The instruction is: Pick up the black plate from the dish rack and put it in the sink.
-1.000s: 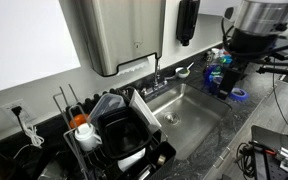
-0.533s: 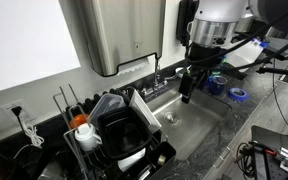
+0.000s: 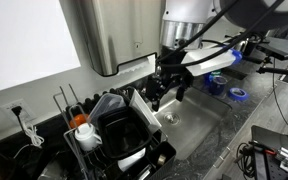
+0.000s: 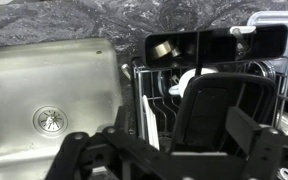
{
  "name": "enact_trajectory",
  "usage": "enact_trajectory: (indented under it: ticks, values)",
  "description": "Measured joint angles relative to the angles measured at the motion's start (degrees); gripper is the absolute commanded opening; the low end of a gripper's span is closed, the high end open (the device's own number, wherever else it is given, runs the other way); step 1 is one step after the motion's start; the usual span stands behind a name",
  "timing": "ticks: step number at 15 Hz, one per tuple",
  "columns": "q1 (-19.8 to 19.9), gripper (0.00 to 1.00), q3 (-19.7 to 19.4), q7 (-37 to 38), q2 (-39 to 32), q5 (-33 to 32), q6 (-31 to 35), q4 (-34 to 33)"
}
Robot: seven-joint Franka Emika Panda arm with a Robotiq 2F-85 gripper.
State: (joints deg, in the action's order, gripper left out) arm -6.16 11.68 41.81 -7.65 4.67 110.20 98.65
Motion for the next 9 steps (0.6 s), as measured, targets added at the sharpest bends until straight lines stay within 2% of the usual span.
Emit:
enact_trajectory:
  ticks: [2,9]
  values:
    - [-0.87,1.0,-0.64,3.92,-2.92,1.13,-0.12,-2.28]
    - [-1.66,1.0,-1.33,4.18,-3.3,1.22,-0.04,-2.77]
